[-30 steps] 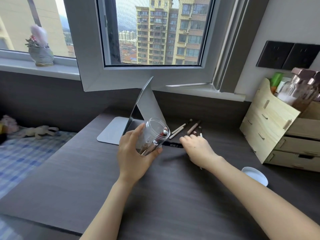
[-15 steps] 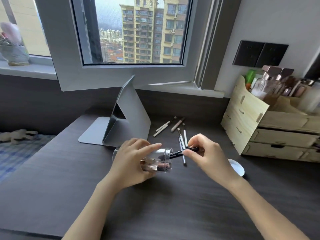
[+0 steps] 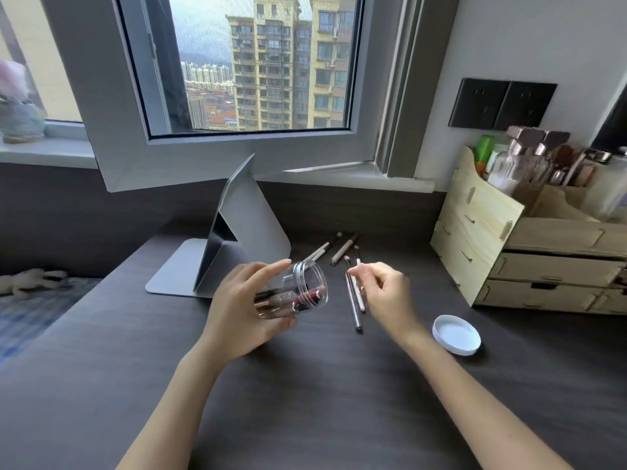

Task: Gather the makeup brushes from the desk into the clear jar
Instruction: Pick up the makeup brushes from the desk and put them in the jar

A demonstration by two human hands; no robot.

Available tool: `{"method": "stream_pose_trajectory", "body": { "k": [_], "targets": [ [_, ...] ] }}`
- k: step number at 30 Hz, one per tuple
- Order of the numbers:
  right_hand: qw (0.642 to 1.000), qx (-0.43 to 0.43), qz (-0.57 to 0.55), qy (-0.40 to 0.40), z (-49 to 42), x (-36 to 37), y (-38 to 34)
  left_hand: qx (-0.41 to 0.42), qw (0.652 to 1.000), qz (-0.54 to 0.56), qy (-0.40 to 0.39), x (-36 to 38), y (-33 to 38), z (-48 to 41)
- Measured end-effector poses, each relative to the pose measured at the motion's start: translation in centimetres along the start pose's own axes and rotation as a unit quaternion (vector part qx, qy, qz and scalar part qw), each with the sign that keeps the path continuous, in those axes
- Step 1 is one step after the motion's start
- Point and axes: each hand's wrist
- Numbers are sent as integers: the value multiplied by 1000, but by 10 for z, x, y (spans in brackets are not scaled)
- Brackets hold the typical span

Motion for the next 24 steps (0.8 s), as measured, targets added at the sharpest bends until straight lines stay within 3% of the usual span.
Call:
{"method": "stream_pose_trajectory", "body": {
  "k": [3,7,13,18,20,22,24],
  "targets": [
    [980,62,184,45,-26,-2,16,0,1000,-13,27,2,1,1],
    [954,146,261,29,-43,6,13,4,998,-12,62,5,7,4],
    [887,110,448,-37,-42,31,0,-3,997,-10,74,9,7,5],
    [888,128,438,-64,-38,36,1,-11,998,-4,69,7,7,6],
    [910,132,387,-65,-36,33,-1,-15,997,3,73,7,7,6],
    [953,133,267,-54,-34,24,-6,-19,997,9,80,6,7,7],
    [986,144,71,-45,-26,7,-18,-25,996,12,87,6,7,7]
  ]
}}
Point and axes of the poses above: each hand's wrist, its own z-axis away from the middle knuckle, its own x-axis out of the palm, y = z × x, and after that the axes turned 11 degrees about x, right-handed
